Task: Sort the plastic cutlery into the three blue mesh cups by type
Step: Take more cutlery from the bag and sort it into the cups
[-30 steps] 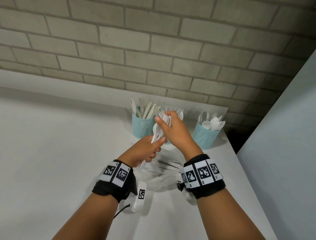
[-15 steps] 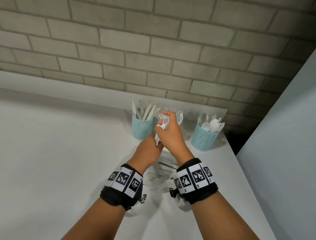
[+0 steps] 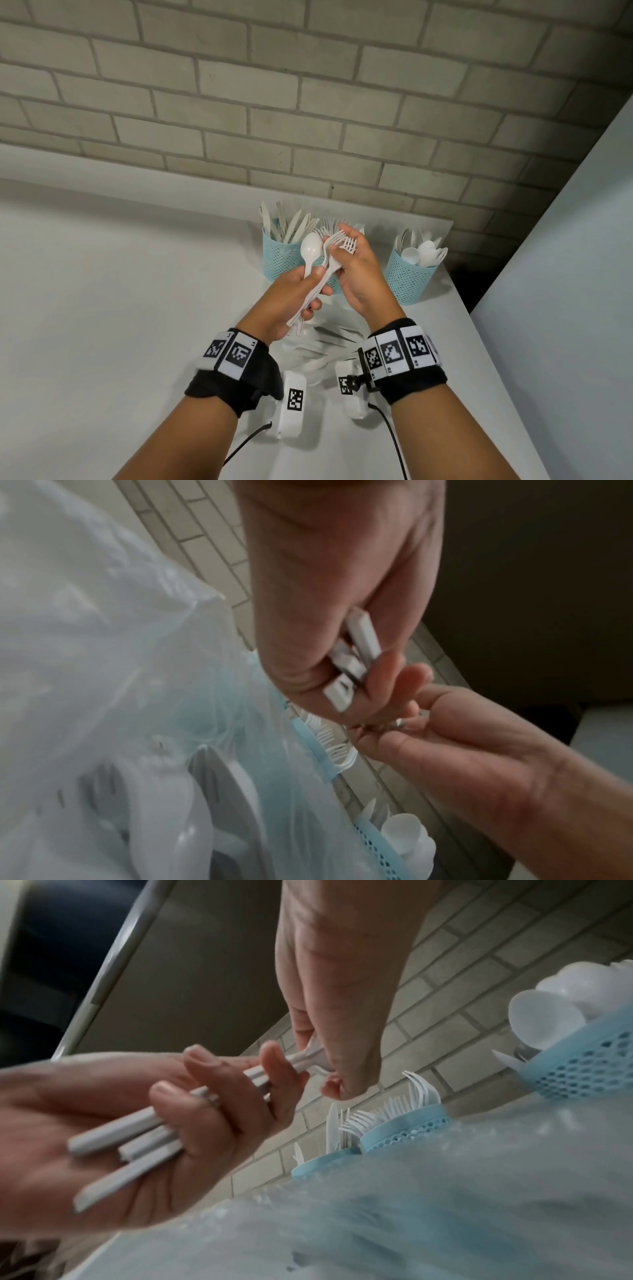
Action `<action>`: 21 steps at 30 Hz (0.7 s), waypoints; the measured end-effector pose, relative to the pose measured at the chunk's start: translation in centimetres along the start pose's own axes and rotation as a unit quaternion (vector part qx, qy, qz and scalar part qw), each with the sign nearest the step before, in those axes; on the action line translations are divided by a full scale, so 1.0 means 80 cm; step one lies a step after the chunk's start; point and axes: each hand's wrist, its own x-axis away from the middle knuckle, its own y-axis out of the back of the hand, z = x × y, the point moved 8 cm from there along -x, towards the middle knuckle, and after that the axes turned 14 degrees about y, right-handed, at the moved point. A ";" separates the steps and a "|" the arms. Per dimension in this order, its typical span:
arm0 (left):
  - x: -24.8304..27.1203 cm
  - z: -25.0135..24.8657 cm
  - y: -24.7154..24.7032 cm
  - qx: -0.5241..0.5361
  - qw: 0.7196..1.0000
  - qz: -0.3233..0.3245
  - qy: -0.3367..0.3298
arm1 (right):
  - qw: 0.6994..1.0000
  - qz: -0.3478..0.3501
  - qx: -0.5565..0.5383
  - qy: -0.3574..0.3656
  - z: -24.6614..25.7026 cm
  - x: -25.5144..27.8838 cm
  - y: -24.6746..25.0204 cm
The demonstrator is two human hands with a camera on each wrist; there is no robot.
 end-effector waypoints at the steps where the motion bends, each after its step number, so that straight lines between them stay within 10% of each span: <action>1: 0.001 -0.002 0.001 -0.010 1.000 -0.012 -0.011 | 0.999 -0.007 0.047 0.004 -0.001 0.000 0.003; 9: 0.002 -0.005 0.014 -0.064 0.991 -0.104 -0.062 | 0.931 -0.050 0.351 0.082 0.021 -0.001 0.022; 21: -0.008 0.008 0.013 -0.001 0.998 -0.067 -0.005 | 0.950 -0.024 0.304 0.071 0.026 0.000 0.025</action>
